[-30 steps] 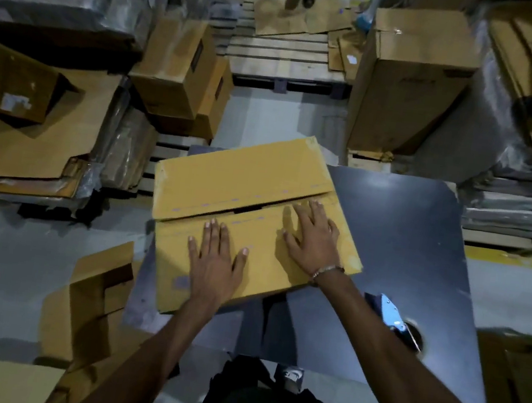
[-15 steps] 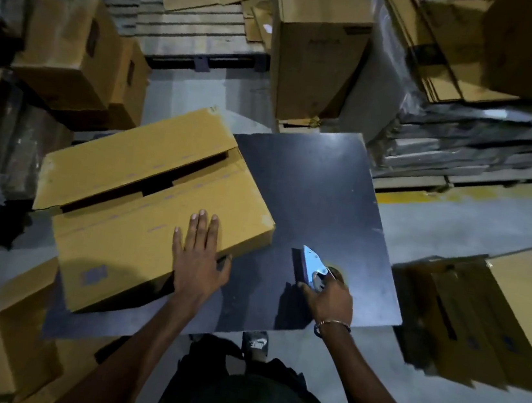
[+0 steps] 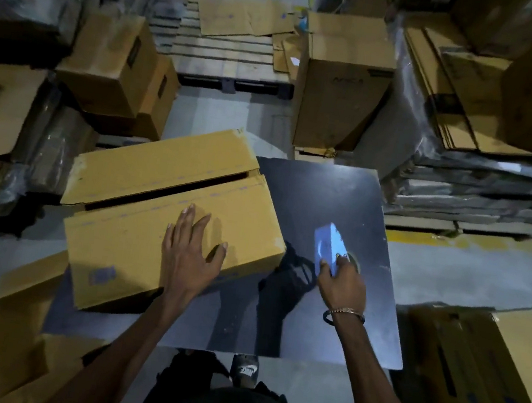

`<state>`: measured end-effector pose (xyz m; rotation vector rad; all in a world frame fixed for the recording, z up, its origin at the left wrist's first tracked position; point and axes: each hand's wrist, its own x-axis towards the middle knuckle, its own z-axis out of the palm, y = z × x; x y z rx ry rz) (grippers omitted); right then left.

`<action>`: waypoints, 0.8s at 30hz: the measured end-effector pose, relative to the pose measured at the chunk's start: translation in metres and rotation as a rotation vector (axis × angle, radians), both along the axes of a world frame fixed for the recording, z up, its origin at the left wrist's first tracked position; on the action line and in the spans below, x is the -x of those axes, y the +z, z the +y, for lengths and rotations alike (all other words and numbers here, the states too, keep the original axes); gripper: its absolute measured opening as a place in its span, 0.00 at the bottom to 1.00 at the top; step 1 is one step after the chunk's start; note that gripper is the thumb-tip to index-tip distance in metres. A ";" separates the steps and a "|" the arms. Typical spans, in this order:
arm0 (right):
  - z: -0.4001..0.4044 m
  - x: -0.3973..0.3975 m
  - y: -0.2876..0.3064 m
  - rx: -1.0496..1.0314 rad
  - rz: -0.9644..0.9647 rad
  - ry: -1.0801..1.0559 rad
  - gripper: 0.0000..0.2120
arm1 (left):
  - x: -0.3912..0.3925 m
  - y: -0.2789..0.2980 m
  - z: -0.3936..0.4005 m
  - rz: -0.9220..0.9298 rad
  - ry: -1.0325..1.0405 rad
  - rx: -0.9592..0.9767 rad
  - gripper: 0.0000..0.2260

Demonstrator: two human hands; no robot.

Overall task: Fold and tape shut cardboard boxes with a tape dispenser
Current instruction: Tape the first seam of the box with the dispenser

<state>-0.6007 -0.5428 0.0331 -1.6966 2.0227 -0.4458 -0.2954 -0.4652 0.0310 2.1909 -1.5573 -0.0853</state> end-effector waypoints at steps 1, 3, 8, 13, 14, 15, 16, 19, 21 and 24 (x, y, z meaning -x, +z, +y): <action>-0.010 -0.013 0.015 0.075 -0.004 0.044 0.11 | -0.009 0.005 -0.003 0.011 0.060 0.030 0.30; -0.031 -0.045 0.047 0.190 -0.024 0.135 0.12 | -0.032 0.015 -0.010 0.017 0.209 0.069 0.29; -0.070 -0.147 0.085 0.331 -0.043 0.509 0.10 | -0.112 0.018 -0.007 0.124 0.683 -0.022 0.36; -0.075 -0.241 0.082 0.266 -0.014 0.770 0.15 | -0.189 0.005 0.002 0.342 0.940 -0.061 0.45; -0.073 -0.256 0.081 0.242 0.006 0.788 0.18 | -0.195 0.004 0.002 0.385 0.919 -0.071 0.43; -0.071 -0.268 0.080 0.217 0.023 0.797 0.19 | -0.197 0.001 0.002 0.409 0.882 -0.086 0.40; -0.070 -0.279 0.078 0.181 0.040 0.805 0.19 | -0.197 -0.004 0.003 0.408 0.836 -0.086 0.36; -0.068 -0.300 0.074 0.032 0.062 0.817 0.21 | -0.197 -0.011 0.008 0.409 0.730 -0.054 0.34; -0.070 -0.308 0.075 -0.101 -0.004 0.795 0.19 | -0.198 -0.017 0.010 0.413 0.702 -0.073 0.34; -0.078 -0.317 0.084 -0.310 -0.111 0.836 0.15 | -0.198 -0.018 0.007 0.473 0.627 -0.099 0.33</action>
